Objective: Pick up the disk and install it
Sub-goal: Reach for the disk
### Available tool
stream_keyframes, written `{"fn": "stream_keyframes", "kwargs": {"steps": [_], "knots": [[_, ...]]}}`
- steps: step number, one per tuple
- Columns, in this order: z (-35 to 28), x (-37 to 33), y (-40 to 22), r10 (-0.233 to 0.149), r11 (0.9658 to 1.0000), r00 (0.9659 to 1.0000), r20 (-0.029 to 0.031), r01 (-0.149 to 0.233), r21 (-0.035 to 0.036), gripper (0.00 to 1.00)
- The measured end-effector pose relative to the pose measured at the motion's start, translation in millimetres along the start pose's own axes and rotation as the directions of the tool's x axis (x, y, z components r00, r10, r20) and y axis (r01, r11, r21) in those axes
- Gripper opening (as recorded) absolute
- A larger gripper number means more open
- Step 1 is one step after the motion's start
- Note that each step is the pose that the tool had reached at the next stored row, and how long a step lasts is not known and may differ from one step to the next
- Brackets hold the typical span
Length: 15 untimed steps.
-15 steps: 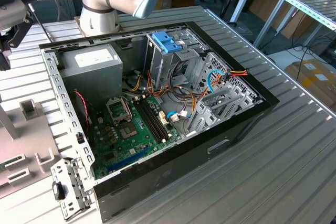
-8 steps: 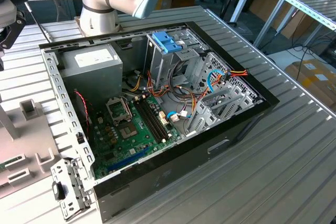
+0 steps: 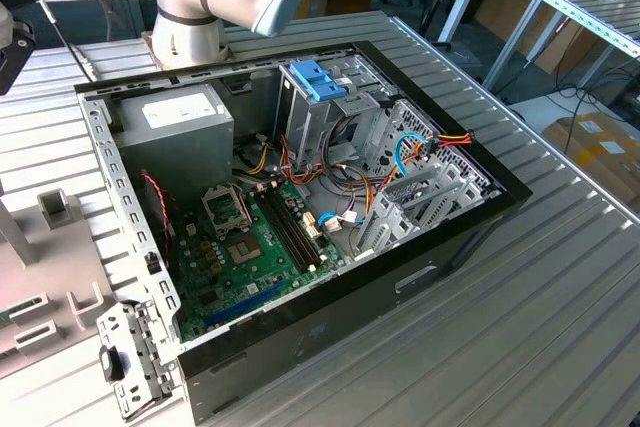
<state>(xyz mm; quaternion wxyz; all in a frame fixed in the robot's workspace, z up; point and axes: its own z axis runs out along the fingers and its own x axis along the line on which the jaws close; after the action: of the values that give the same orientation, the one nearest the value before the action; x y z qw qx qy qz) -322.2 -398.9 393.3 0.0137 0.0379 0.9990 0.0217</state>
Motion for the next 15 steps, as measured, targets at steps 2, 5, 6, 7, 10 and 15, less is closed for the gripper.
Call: {"fn": "stream_keyframes", "kwargs": {"steps": [2, 5, 6, 7, 10, 15], "knots": [[-0.1, 2.7, -0.2, 0.000, 1.0000, 1.0000, 0.0000, 0.000, 0.0000, 0.11], [-0.2, 5.9, -0.4, 0.000, 1.0000, 1.0000, 0.0000, 0.000, 0.0000, 0.11], [-0.2, 6.7, -0.5, 0.000, 1.0000, 1.0000, 0.0000, 0.000, 0.0000, 0.11], [-0.2, 7.6, -0.6, 0.000, 1.0000, 1.0000, 0.0000, 0.000, 0.0000, 0.11], [-0.3, 10.6, -0.8, 0.000, 1.0000, 1.0000, 0.0001, 0.000, 0.0000, 0.11], [-0.5, 18.4, -1.4, 0.000, 1.0000, 1.0000, 0.0001, 0.000, 0.0000, 0.11]]}}
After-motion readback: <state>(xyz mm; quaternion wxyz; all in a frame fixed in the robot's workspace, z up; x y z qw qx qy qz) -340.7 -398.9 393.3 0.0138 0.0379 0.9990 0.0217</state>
